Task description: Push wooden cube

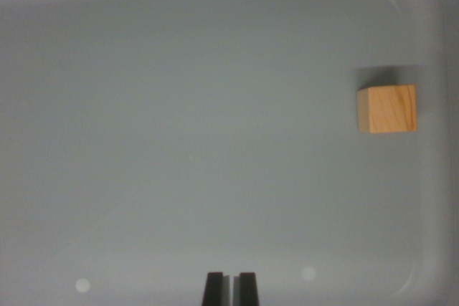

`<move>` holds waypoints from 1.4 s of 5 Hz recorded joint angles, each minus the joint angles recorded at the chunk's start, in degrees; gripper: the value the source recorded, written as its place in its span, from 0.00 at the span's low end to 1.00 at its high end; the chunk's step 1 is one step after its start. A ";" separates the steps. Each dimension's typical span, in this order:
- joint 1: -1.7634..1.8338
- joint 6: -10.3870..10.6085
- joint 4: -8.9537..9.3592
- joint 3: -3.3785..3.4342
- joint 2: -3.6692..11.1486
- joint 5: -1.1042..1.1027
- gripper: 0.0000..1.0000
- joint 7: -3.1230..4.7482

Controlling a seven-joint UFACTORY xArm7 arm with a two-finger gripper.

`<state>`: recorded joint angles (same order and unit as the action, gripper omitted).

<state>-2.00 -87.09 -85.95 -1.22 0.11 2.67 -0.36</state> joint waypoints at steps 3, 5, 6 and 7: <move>-0.66 3.51 2.25 -0.58 1.56 -0.04 0.00 1.52; -1.05 5.60 3.58 -0.93 2.48 -0.06 0.00 2.42; -1.05 5.60 3.58 -0.93 2.48 -0.06 0.00 2.42; -1.47 7.88 5.04 -1.31 3.49 -0.08 0.00 3.40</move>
<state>-3.48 -79.22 -80.92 -2.53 3.60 2.59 3.04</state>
